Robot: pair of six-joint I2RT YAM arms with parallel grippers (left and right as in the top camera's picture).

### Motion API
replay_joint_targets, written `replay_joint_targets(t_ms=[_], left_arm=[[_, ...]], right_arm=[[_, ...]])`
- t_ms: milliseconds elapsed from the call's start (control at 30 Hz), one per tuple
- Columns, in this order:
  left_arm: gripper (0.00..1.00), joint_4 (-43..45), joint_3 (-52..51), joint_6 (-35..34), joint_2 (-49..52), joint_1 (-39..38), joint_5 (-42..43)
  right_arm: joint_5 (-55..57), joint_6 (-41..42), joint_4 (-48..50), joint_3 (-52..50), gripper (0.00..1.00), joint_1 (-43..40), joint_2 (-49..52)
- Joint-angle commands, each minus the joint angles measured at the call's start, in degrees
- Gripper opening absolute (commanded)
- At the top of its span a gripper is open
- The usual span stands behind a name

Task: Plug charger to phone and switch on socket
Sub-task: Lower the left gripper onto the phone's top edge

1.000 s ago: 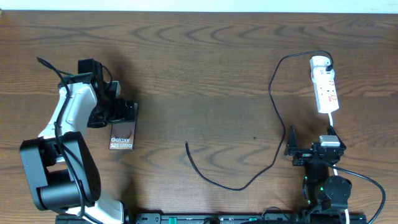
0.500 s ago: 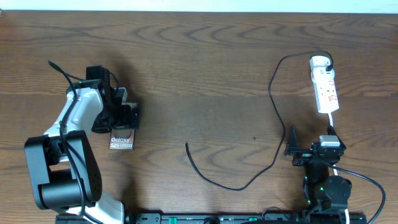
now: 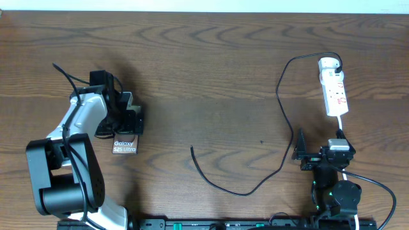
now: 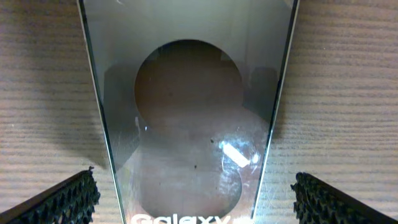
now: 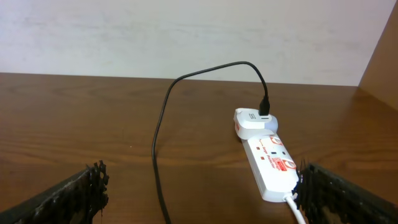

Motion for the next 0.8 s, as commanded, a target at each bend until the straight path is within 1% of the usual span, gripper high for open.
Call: replay_joint_targets(t_ms=[0,167,367,767], left_arm=[[0.98,0.7,-0.5,1.1,0.0,-0.1,-0.8],[0.98,1.4,-0.5,1.1,0.0,-0.1,-1.1],[0.98,2.4,-0.6,1.0,0.0,-0.2,-5.5],[0.98,4.3,-2.1,1.0,0.1,-0.6,-5.0]], right_arm=[[0.3,-0.5,-0.2,-0.1,0.99,0.0,-0.2],[0.3,-0.5,-0.2,-0.1,0.99,0.0,-0.2],[0.3,-0.5,-0.2,-0.1,0.99,0.0,-0.2],[0.3,-0.5,-0.2,-0.1,0.99,0.0,-0.2]])
